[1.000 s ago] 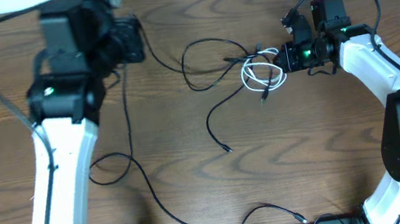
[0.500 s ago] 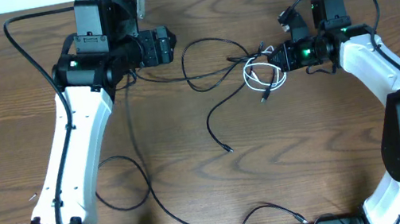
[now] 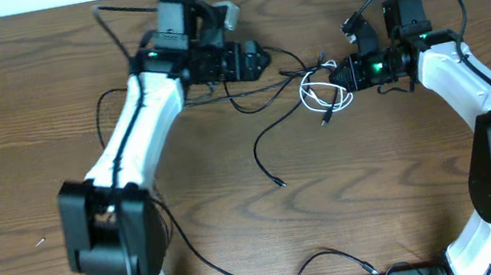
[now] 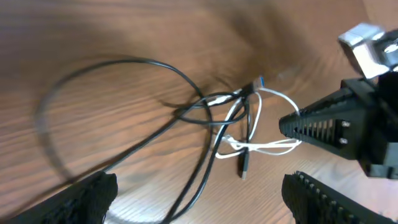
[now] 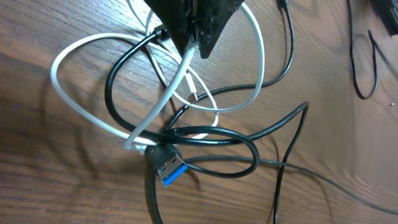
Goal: Untangle cables
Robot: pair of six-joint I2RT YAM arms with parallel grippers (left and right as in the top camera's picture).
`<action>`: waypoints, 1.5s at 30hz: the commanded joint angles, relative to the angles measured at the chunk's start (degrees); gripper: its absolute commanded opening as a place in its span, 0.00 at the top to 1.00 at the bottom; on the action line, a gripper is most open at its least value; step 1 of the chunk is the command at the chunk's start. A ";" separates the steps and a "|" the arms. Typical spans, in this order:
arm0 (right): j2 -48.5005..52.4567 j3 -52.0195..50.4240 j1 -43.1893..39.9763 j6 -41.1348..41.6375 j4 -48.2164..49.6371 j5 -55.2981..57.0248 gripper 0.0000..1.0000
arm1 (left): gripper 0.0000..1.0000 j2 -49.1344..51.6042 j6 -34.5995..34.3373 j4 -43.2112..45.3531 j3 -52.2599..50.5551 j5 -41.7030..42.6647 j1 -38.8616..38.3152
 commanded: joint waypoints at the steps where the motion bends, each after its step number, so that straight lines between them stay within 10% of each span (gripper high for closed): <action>1: -1.90 0.24 -0.33 -0.90 -0.17 -0.22 0.99 | 0.10 2.97 -3.72 2.80 0.52 2.97 -1.49; 8: -1.90 0.24 -0.35 -0.94 -0.39 0.09 0.99 | 0.10 9.18 -10.16 12.90 0.52 5.22 -2.36; 24: -1.90 0.22 -0.15 -0.98 -0.92 0.24 0.99 | 0.13 16.06 15.74 13.38 0.50 -4.92 -2.29; 45: -1.90 0.22 0.68 -1.16 -1.51 3.23 0.99 | 0.28 19.67 17.90 17.90 0.50 -3.76 -7.50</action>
